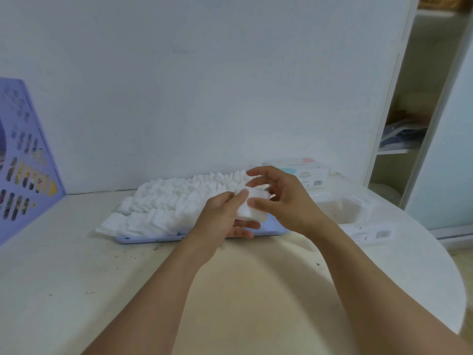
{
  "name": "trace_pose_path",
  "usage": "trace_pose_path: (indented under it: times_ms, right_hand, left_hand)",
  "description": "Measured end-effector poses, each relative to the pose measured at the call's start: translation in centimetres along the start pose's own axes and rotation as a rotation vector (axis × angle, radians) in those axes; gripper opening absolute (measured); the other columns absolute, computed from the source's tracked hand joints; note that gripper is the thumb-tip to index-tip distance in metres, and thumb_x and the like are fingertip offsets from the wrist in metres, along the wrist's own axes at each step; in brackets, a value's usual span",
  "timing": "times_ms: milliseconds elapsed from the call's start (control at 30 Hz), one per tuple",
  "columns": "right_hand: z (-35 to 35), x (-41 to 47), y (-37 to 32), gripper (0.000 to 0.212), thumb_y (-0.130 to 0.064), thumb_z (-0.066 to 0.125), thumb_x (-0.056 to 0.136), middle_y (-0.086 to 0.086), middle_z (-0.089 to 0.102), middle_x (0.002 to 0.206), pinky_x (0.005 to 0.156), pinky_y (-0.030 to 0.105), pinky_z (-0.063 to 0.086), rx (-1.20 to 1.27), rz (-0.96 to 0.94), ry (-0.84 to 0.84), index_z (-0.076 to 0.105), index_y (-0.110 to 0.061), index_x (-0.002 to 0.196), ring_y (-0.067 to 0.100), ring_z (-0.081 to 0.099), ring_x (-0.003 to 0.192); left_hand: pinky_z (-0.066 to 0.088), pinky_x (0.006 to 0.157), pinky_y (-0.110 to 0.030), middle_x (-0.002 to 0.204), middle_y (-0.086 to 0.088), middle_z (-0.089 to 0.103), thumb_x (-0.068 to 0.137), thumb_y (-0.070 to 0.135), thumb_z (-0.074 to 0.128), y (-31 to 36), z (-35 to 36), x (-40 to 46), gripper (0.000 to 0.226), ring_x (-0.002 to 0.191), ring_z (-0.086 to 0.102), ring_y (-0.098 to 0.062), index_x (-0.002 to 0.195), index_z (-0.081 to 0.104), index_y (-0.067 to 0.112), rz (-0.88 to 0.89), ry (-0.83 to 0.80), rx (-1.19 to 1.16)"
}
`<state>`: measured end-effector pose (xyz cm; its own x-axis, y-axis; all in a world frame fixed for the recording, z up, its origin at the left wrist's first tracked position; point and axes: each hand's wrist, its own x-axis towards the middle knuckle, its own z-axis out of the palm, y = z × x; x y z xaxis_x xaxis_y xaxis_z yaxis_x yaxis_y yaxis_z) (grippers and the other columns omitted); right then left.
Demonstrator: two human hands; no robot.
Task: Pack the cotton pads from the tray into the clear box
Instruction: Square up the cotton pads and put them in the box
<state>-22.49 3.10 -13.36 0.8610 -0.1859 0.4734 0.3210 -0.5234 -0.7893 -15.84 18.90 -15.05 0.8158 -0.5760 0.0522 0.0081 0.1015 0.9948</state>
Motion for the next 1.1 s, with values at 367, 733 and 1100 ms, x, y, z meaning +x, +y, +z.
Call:
trace_pose_path:
  times_ms: [367, 733, 1100]
  right_hand:
    - [1.9, -0.4, -0.8, 0.054, -0.031, 0.063, 0.100, -0.002, 0.053, 0.131, 0.083, 0.013, 0.054, 0.173, 0.216, -0.049, 0.040, -0.025, 0.148, 0.003, 0.064, 0.106]
    - [-6.8, -0.2, -0.6, 0.026, -0.017, 0.085, 0.078, 0.016, 0.075, 0.086, 0.053, 0.026, 0.057, -0.062, 0.422, 0.441, 0.072, 0.000, 0.094, 0.021, 0.072, 0.061]
    - [-12.8, 1.0, 2.9, 0.049, -0.042, 0.095, 0.058, -0.001, 0.067, 0.068, 0.050, 0.026, 0.044, -0.943, 0.645, 0.024, 0.062, -0.012, 0.079, 0.013, 0.064, 0.057]
  left_hand:
    - [0.040, 0.049, -0.025, 0.072, -0.002, 0.058, 0.100, 0.014, 0.044, -0.6, 1.8, 0.0, 0.022, 0.056, 0.042, -0.012, 0.104, 0.063, 0.004, -0.029, -0.075, -0.412]
    - [0.048, 0.097, -0.025, 0.150, 0.032, 0.023, 0.091, 0.050, 0.055, -4.8, 3.4, -0.1, 0.067, 0.122, 0.047, 0.002, 0.149, 0.022, 0.053, 0.696, -0.132, 0.800]
    - [0.033, 0.118, -0.032, 0.161, 0.035, 0.008, 0.100, 0.054, 0.040, -6.1, 4.9, -0.4, 0.064, 0.144, 0.025, 0.004, 0.155, 0.006, 0.052, 0.637, -0.369, 1.069]
